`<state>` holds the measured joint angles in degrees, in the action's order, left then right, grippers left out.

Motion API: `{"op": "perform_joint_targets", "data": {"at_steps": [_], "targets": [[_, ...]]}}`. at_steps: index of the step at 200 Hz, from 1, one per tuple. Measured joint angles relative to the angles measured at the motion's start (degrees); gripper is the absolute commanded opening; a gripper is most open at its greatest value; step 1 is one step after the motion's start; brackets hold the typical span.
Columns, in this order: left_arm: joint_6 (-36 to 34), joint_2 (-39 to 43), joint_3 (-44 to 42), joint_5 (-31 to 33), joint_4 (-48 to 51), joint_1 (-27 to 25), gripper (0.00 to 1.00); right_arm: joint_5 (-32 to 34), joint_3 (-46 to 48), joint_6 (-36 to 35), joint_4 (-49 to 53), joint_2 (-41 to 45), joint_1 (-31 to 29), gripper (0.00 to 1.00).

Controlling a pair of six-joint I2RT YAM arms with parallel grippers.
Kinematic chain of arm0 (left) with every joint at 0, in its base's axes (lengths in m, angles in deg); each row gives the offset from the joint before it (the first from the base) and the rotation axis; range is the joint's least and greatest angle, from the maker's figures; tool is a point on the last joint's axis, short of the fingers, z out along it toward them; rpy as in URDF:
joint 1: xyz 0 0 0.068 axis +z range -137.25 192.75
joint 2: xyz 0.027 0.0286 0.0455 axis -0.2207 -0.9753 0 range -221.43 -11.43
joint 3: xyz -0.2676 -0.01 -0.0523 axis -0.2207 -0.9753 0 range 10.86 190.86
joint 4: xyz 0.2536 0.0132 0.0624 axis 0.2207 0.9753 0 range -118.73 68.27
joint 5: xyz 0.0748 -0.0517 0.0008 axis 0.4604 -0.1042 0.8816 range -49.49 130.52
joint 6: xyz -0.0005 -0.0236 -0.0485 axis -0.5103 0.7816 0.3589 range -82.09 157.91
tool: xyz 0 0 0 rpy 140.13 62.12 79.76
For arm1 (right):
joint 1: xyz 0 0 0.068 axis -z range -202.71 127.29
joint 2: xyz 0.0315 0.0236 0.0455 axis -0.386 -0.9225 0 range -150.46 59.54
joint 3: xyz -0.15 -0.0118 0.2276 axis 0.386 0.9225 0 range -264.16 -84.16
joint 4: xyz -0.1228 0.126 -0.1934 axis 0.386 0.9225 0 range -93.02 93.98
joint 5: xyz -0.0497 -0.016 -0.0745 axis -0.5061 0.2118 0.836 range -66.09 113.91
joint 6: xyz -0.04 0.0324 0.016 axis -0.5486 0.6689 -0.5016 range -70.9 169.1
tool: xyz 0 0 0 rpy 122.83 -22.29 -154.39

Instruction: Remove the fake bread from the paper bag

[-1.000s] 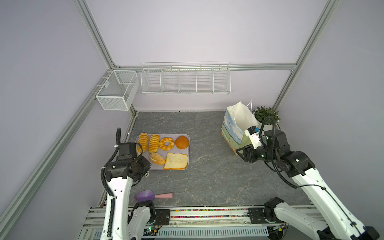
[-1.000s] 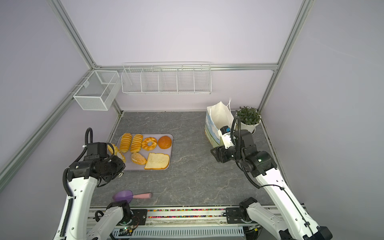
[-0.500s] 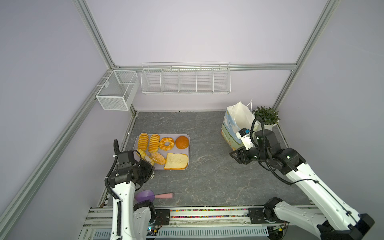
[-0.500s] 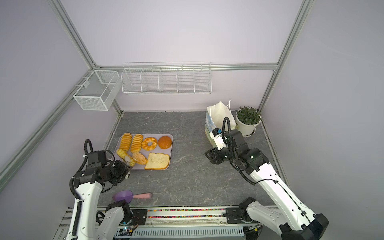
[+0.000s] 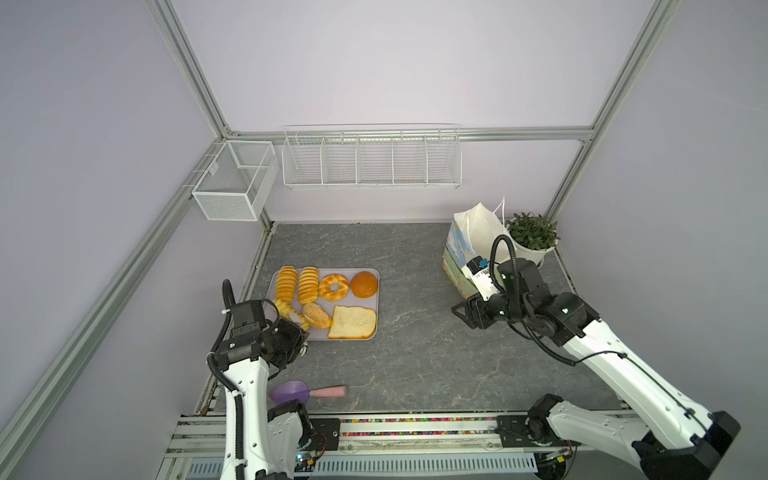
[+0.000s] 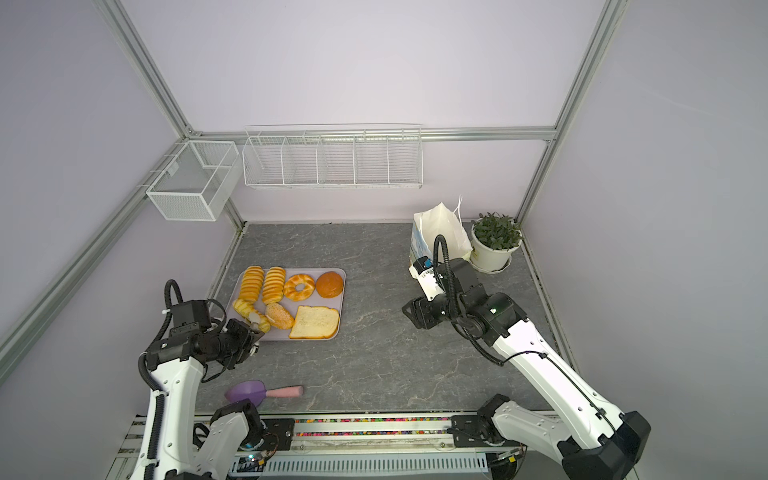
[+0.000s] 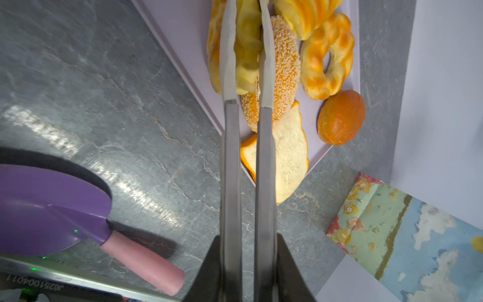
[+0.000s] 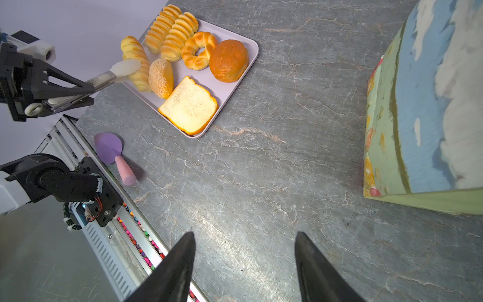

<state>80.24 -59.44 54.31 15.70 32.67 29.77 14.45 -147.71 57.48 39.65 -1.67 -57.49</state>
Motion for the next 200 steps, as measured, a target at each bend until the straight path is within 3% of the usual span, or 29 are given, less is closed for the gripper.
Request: {"op": "perform_joint_targets", "data": {"at_steps": [35,72,124,155,200], "targets": [[-2.71,-0.35,0.7,2.73,3.02,0.35,0.32,0.2,0.02,0.0,-0.63,0.07,-0.33,0.63],[-3.61,1.27,0.81,6.51,9.33,0.46,0.4,-0.07,0.37,-0.04,-1.88,0.59,-0.37,0.63],[-3.65,4.02,1.03,10.27,14.88,0.61,0.4,-0.48,1.88,-0.46,-2.8,0.72,-0.61,0.64],[-4.11,3.91,2.58,11.17,15.61,0.61,0.33,-0.46,2.12,-0.79,-2.93,0.72,-0.61,0.64],[-5.64,1.99,3.72,11.08,14.25,0.61,0.31,-0.48,2.12,-0.9,-3.21,0.7,-0.61,0.64]]}}
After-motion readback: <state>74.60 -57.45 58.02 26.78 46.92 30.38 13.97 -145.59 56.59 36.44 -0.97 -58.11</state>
